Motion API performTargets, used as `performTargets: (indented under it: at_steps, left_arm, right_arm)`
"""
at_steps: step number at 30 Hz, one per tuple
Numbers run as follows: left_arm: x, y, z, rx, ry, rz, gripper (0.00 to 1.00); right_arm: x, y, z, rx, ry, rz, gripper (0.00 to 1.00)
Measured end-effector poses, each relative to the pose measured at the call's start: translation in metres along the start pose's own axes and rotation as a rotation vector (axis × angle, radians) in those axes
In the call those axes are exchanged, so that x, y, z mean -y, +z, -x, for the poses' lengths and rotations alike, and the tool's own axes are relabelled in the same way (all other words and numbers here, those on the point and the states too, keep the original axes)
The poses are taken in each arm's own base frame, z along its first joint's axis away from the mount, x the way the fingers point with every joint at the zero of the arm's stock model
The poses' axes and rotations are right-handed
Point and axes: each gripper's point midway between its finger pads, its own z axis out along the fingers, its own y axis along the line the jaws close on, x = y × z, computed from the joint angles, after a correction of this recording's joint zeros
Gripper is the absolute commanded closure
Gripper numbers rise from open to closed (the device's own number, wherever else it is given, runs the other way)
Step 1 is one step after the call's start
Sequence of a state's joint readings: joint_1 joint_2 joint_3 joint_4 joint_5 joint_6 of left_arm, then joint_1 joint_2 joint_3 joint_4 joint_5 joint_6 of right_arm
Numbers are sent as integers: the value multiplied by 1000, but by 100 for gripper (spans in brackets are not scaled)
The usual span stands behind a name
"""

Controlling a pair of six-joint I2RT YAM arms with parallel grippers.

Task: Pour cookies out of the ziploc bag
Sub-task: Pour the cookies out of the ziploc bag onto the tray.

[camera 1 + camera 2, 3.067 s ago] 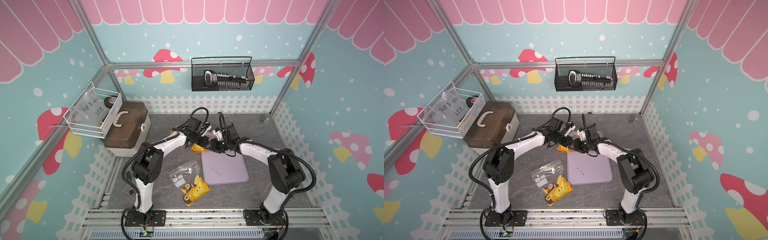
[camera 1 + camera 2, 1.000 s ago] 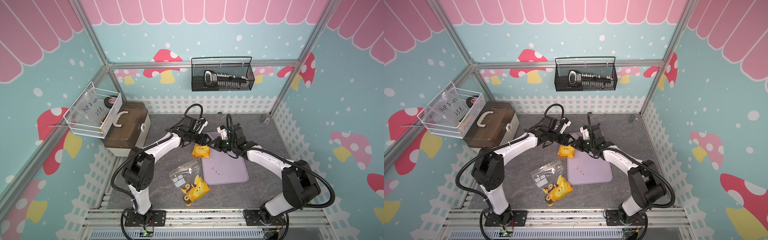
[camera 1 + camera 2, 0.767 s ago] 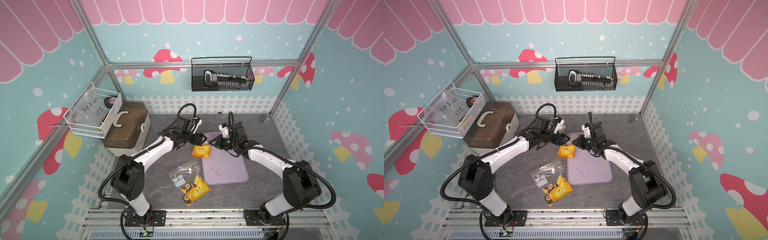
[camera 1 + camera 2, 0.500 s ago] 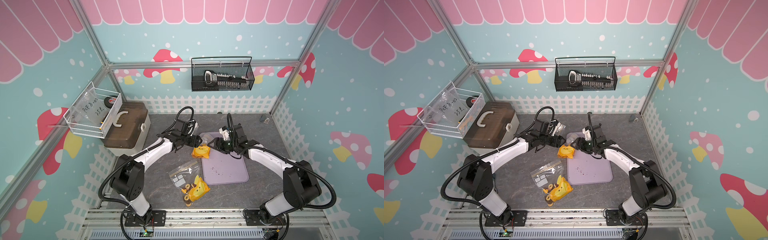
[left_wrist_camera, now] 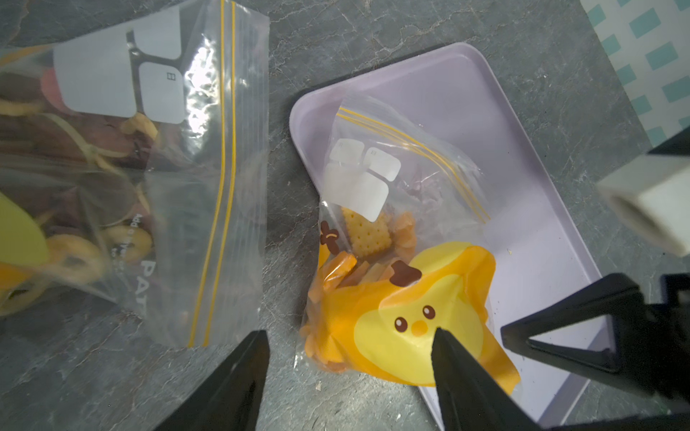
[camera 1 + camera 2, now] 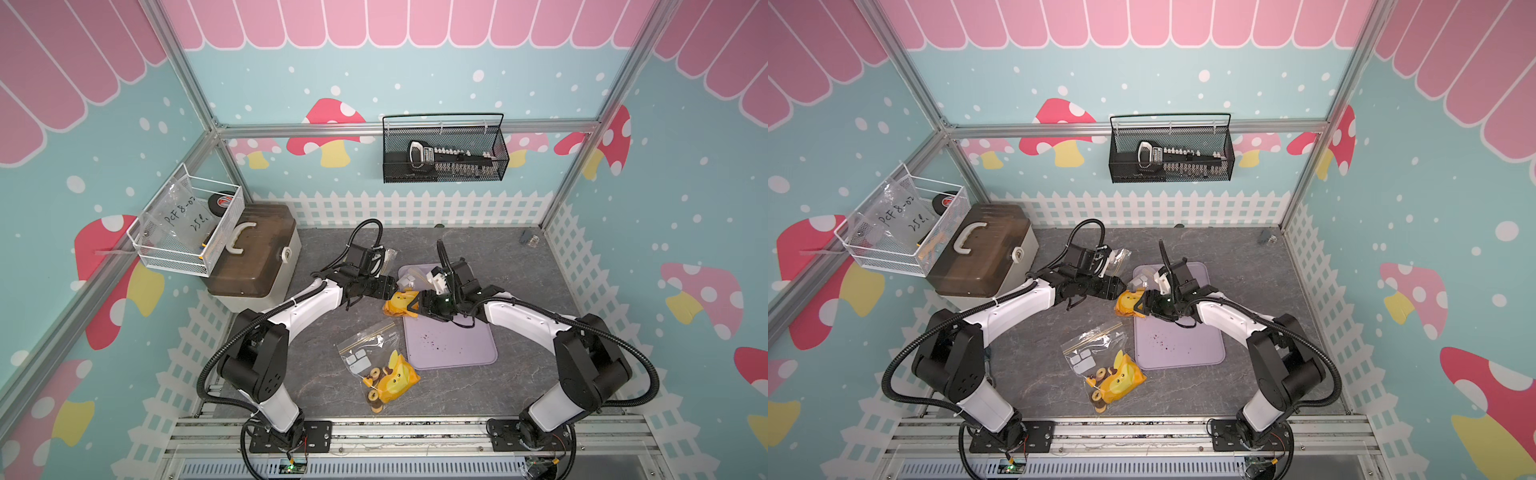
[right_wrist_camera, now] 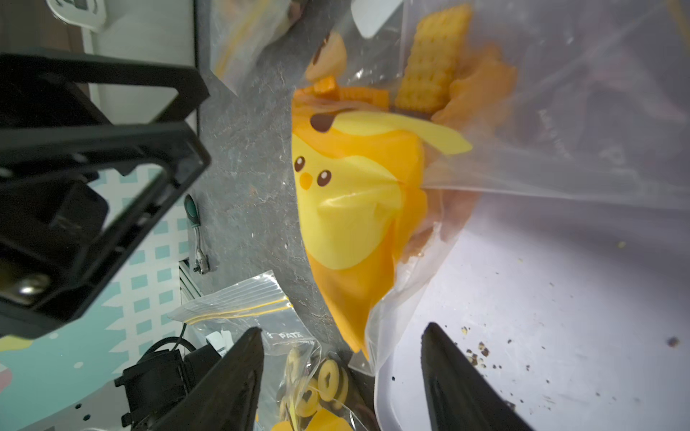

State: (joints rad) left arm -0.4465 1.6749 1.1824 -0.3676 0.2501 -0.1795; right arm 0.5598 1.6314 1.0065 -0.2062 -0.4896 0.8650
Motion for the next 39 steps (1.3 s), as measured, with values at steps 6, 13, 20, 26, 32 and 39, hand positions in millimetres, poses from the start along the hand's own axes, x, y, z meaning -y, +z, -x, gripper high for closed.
performTargets:
  at_steps: [6, 13, 20, 26, 32, 39]
  left_arm:
    - [-5, -4, 1, 11, -8, 6, 26]
    - [-3, -7, 5, 32, -3, -2, 26]
    - [-4, -7, 3, 28, -9, -1, 26]
    - [-3, -6, 3, 35, -28, -5, 26]
    - [0, 16, 15, 21, -25, 2, 27]
    - [1, 38, 38, 32, -45, 0, 27]
  right_arm:
    - [7, 11, -6, -19, 12, -15, 43]
    - [11, 22, -3, -20, 28, -4, 91]
    - [8, 25, 3, -2, 48, 10, 100]
    - [-9, 13, 18, 66, 84, 62, 100]
    - [-26, -5, 33, 134, 103, 121, 100]
    - [-10, -22, 33, 181, 157, 108, 100]
